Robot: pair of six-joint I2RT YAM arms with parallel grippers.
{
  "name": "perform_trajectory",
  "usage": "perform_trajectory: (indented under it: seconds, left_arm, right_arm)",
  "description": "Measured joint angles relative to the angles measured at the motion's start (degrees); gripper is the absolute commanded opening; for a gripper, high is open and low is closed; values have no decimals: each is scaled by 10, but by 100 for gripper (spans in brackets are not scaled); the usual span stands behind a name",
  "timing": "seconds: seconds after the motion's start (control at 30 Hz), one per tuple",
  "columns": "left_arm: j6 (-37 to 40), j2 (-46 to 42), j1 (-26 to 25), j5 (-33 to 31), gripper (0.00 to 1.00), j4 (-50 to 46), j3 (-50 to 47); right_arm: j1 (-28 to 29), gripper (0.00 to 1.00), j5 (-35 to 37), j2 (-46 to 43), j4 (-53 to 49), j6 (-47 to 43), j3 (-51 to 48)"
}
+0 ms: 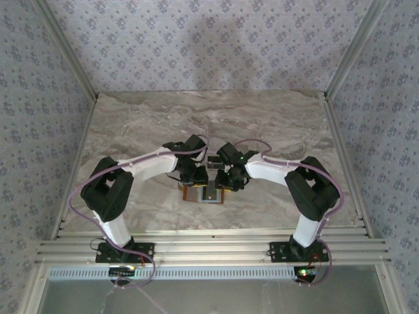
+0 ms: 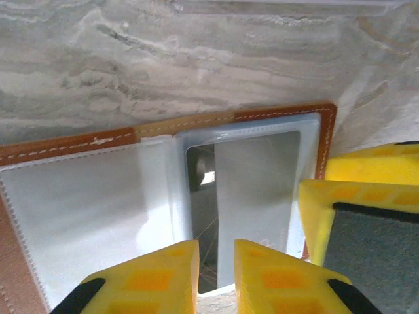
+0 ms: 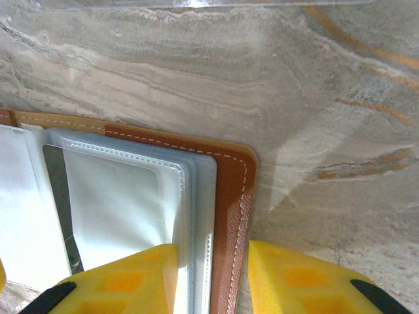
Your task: Take the credit cards out of the card holder
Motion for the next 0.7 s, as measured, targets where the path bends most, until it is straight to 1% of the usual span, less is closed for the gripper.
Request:
perform_trajectory:
  seconds: [0.4, 0.7]
  left_arm:
    - [-4, 27, 4, 61, 23, 36, -20]
    - [-8, 34, 11, 68, 24, 46, -32]
  right_arm:
    - [0, 34, 0, 0, -1, -4, 1]
    - [0, 34, 0, 0, -1, -5, 1]
